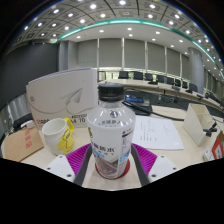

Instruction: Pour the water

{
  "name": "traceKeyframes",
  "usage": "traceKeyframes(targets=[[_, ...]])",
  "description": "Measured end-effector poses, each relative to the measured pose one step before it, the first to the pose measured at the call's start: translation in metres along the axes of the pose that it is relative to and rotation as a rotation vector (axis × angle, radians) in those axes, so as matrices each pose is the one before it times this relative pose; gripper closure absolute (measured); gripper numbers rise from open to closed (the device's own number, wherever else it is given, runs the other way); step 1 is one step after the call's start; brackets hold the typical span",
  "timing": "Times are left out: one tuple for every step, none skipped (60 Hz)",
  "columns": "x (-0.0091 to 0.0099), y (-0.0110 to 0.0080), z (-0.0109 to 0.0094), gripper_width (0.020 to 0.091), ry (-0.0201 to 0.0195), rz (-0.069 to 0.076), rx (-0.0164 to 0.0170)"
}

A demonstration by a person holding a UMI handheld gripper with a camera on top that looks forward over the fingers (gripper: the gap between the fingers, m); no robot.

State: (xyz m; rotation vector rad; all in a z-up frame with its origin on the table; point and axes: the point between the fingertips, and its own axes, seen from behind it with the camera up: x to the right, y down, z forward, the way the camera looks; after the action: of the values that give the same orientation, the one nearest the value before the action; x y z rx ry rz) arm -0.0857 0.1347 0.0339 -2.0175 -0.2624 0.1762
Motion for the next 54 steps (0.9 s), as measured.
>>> traceKeyframes(targets=[[0.00029, 0.00296, -0.00073, 0.0239, -0.00064, 0.0016, -0.01211], [-0.00025, 0.00222, -0.00031, 0.0240, -0.00273, 0.0024, -0.00796], [-0.00029, 0.00108, -0.00273, 0.0262, 0.00248, 0.0043, -0.00256], [0.00047, -0.00011, -0.00281, 0.0271, 0.00288, 0.0037, -0.00125], [0.00055, -0.00027, -0.00293, 0.0263, 0.00358, 0.0033, -0.00070], [0.00068, -0.00019, -0.00355, 0.0250, 0.00428, 0.0033, -0.00243], [0.00044, -0.00056, -0.00382, 0.0236, 0.00389, 0.0028, -0.00237], [0.00028, -0.00081, -0.00437, 0.0233, 0.00395, 0.0017, -0.00242], [0.00086, -0.00150, -0.00439, 0.0238, 0.00328, 0.0003, -0.00503], [-0.00053, -0.00091, -0.00482, 0.0241, 0.00183, 0.0006, -0.00350], [-0.00134, -0.00077, -0.00508, 0.0245, 0.00494, 0.0013, -0.00568], [-0.00001, -0.00099, -0.00542, 0.0244, 0.00635, 0.0009, -0.00412], [0.00020, -0.00070, -0.00573, 0.0244, 0.00796, 0.0014, -0.00601], [0.00056, -0.00022, -0.00617, 0.0241, 0.00989, 0.0028, -0.00861], [0.00024, -0.00022, -0.00660, 0.0243, 0.01076, 0.0041, -0.00954], [-0.00018, -0.00069, -0.00743, 0.0243, 0.01077, 0.0049, -0.00912], [-0.00008, -0.00143, -0.00875, 0.0243, 0.00610, 0.0053, -0.00758], [-0.00136, -0.00044, -0.00754, 0.0244, 0.00798, 0.0056, -0.00887], [-0.00114, 0.00100, -0.00739, 0.0244, 0.00826, 0.0041, -0.00970], [-0.00145, 0.00062, -0.00810, 0.0243, 0.00793, 0.0050, -0.01272], [-0.00218, 0.00023, -0.00850, 0.0242, 0.00680, 0.0041, -0.01074], [-0.00253, -0.00035, -0.00899, 0.0244, 0.00519, 0.0040, -0.00784], [-0.00267, -0.00053, -0.00951, 0.0244, 0.00498, 0.0039, -0.00663], [-0.00210, -0.00017, -0.00986, 0.0243, 0.00685, 0.0050, -0.00711], [-0.00148, -0.00049, -0.01117, 0.0243, 0.00837, 0.0051, -0.00895], [-0.00178, 0.00041, -0.01058, 0.0242, 0.00920, 0.0042, -0.00747], [-0.00054, -0.00031, -0.00977, 0.0241, 0.00606, 0.0027, -0.00555], [-0.00326, 0.00105, -0.01165, 0.0244, 0.00628, 0.0018, 0.00008], [-0.00304, 0.00042, -0.01107, 0.0242, 0.00613, 0.0029, -0.00240], [-0.00249, 0.00090, -0.01122, 0.0242, 0.00656, 0.0028, -0.00368], [-0.00280, 0.00133, -0.01133, 0.0241, 0.00671, 0.0016, -0.00479], [-0.00287, 0.00170, -0.01113, 0.0242, 0.00608, 0.0002, -0.00563], [-0.00336, 0.00203, -0.01090, 0.0241, 0.00527, -0.0009, -0.00607], [-0.00285, 0.00201, -0.01052, 0.0243, 0.00449, -0.0010, -0.00651], [-0.00217, 0.00026, -0.01127, 0.0243, 0.00393, -0.0009, -0.00981], [-0.00275, 0.00327, -0.00788, 0.0242, 0.00282, -0.0016, -0.00218], [-0.00275, 0.00226, -0.00981, 0.0241, 0.00431, -0.0018, -0.00329], [-0.00197, 0.00245, -0.00897, 0.0244, 0.00588, -0.0003, -0.00348], [-0.00224, 0.00300, -0.00907, 0.0249, 0.00520, 0.0015, -0.00449], [-0.00225, 0.00300, -0.00867, 0.0245, 0.00511, 0.0025, -0.00461], [-0.00249, 0.00265, -0.00833, 0.0243, 0.00401, 0.0017, -0.00255], [-0.00261, 0.00242, -0.00794, 0.0241, 0.00262, 0.0004, -0.00034], [-0.00306, 0.00140, -0.00930, 0.0242, 0.00242, 0.0005, -0.00254], [-0.00347, 0.00147, -0.00779, 0.0242, 0.00090, -0.0007, -0.00114], [-0.00297, 0.00260, -0.00649, 0.0243, -0.00173, -0.0012, 0.00262], [-0.00251, 0.00221, -0.00430, 0.0243, -0.00064, -0.0036, 0.00330], [-0.00213, 0.00173, -0.00517, 0.0244, 0.00056, -0.0035, 0.00299], [-0.00150, 0.00239, -0.00502, 0.0244, 0.00287, -0.0024, 0.00061], [-0.00149, 0.00266, -0.00444, 0.0244, 0.00434, -0.0014, -0.00124], [-0.00139, 0.00228, -0.00431, 0.0242, 0.00336, -0.0009, -0.00054], [-0.00176, 0.00195, -0.00373, 0.0242, 0.00226, -0.0014, 0.00093], [-0.00129, 0.00144, -0.00342, 0.0244, 0.00276, -0.0007, 0.00110], [-0.00117, 0.00019, -0.00462, 0.0243, 0.00336, 0.0010, -0.00077], [-0.00061, 0.00211, -0.00318, 0.0243, 0.00397, 0.0017, -0.00103]])
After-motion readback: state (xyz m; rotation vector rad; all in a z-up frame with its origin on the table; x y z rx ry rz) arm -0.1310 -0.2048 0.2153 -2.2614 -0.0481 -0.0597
